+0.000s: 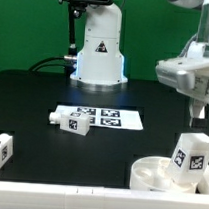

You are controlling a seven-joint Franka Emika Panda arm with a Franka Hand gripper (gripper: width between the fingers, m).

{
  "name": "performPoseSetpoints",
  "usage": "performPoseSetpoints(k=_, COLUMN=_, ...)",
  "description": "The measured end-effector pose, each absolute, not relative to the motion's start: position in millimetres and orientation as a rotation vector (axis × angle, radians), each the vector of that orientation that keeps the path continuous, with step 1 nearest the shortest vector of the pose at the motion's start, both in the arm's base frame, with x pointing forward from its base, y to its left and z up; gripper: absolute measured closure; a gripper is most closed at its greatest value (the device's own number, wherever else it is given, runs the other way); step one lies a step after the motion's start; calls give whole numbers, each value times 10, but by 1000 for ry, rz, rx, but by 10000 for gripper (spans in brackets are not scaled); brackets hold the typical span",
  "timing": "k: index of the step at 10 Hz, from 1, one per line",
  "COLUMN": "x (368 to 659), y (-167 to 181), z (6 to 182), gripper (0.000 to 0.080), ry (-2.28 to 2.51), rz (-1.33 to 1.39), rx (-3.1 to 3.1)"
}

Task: Assemble stool

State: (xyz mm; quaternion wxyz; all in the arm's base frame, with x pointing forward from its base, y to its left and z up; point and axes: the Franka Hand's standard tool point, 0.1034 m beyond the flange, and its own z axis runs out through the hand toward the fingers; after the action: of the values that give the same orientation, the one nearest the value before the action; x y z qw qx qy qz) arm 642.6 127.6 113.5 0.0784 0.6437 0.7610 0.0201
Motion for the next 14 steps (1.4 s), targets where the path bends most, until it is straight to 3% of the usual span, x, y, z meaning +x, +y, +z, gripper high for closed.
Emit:
performPoseSetpoints(k=4, x=6295, y=1170, z=1004, gripper=151, ry=2278, rz=30, rx=1955)
performPoseSetpoints(k=7, x=6381, y=1099, z=827, gripper=151, ry=2254, rz=15, rx=2000)
performPoseSetpoints(k=9, x=6430, y=1067, z=815, gripper=151, ry=2224, rz=16, rx=2032)
performPoseSetpoints(k=10, x=6428, y=1066, z=810, gripper=284, ry=2211, rz=17, rx=2047)
performPoseSetpoints(k=11, x=6428, y=1063, z=809, gripper=284, ry=2208, rz=17, rx=2051)
performPoseSetpoints(k=12, x=6427, y=1064, z=808, gripper=423, ry=2161, rz=22, rx=2101)
performPoseSetpoints(k=14, x=6425, y=1067, z=807, gripper=458, ry=1980, rz=38, rx=2276)
